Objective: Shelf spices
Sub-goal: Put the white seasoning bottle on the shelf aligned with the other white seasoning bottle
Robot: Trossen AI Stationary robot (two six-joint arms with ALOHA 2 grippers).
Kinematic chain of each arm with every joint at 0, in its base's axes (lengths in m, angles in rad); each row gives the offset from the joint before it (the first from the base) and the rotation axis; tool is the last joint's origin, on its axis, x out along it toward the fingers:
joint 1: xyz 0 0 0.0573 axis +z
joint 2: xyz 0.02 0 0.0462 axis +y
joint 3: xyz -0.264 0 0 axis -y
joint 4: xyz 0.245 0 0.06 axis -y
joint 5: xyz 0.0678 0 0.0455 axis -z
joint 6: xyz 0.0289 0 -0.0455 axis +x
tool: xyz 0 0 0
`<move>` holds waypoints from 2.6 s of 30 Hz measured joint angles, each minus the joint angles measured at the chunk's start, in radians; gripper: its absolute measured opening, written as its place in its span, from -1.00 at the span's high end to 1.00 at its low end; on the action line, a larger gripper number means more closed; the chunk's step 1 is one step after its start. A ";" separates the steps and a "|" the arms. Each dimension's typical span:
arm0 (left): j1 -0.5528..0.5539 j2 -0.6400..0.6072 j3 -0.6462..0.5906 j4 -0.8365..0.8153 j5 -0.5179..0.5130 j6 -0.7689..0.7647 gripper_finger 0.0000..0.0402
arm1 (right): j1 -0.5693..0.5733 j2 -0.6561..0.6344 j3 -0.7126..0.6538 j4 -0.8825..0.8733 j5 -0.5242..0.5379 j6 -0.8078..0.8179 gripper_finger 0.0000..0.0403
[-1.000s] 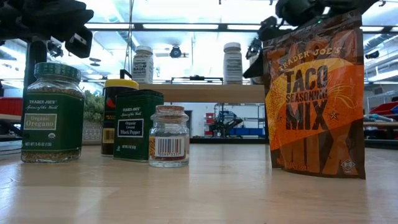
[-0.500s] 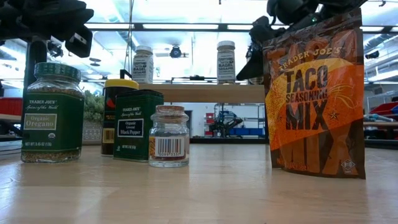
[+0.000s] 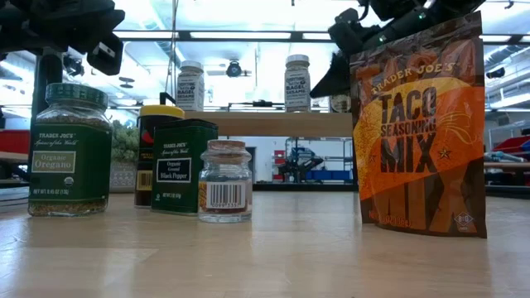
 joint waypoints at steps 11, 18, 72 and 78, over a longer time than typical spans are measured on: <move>0.000 0.000 0.000 0.001 0.000 0.000 0.65 | 0.027 0.187 0.154 0.006 0.095 -0.078 1.00; 0.000 0.000 0.000 -0.001 0.001 -0.003 0.65 | 0.015 0.277 0.336 -0.200 0.133 -0.103 1.00; 0.000 0.000 0.000 0.002 0.001 0.013 0.65 | -0.118 0.446 0.489 -0.017 0.049 -0.221 1.00; 0.000 0.000 0.000 0.010 0.001 0.019 0.65 | -0.150 0.445 0.489 0.012 -0.005 -0.212 1.00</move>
